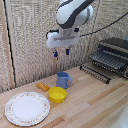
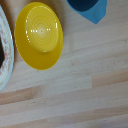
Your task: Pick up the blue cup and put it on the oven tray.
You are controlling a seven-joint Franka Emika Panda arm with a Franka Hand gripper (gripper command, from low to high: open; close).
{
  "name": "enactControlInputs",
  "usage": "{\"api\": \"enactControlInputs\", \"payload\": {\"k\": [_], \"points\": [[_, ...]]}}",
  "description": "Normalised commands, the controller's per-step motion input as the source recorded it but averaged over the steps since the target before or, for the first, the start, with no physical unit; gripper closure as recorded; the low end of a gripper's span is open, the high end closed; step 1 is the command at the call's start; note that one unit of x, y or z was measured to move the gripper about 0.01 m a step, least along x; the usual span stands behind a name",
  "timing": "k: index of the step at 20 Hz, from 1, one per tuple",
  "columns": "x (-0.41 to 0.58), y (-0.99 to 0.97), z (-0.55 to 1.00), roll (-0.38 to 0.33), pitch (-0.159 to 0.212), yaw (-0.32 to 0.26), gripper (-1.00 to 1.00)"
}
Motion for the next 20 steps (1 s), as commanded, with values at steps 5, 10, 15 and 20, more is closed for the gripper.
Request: {"api": "enactControlInputs", "payload": {"k": [5,10,15,20], "points": [[0.063,-0.75,-0.16,0.060,0.004,-0.017,-1.00],[0.035,-0.84,-0.20,0.054,0.000,-0.012,-1.00],[0.000,-0.35,-0.31,0.000,0.006,0.000,-1.00],[0.117,0.03,-0.46,-0.045,0.000,0.033,-1.00]]}}
